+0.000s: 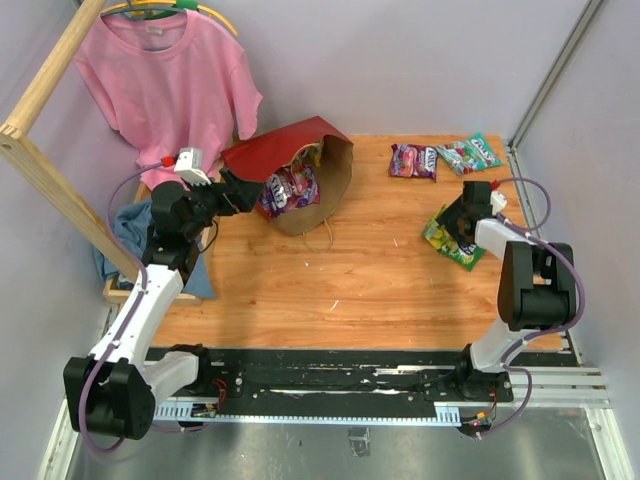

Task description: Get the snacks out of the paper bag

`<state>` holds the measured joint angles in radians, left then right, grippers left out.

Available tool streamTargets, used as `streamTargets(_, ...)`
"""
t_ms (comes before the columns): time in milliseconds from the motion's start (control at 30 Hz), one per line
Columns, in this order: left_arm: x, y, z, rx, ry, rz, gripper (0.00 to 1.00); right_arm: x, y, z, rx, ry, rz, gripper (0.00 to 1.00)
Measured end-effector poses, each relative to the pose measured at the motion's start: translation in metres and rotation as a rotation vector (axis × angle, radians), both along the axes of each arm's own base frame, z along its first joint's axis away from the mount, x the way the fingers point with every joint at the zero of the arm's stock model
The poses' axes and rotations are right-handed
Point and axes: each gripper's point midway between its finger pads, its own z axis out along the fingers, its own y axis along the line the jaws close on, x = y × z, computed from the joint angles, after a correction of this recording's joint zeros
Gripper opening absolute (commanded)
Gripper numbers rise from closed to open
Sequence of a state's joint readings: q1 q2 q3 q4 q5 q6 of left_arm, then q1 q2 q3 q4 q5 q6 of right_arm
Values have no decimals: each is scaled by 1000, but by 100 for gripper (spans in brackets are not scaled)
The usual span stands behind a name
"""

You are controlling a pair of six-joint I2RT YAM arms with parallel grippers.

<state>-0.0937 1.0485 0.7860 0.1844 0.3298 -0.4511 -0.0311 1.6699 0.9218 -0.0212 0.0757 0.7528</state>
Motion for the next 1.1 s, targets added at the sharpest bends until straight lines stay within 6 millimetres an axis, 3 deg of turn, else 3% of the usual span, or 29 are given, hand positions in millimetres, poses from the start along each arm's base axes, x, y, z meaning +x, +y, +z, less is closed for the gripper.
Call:
streamTargets(267, 1, 0, -1, 1, 3, 0, 100, 2, -52, 0, 59, 14, -355, 57)
streamTargets(767, 6, 0, -13, 13, 31, 3, 100, 69, -112, 1, 76, -46, -608, 53)
streamTargets(1100, 12, 0, -28, 24, 68, 1, 100, 113, -129, 6, 170, -166, -768, 54)
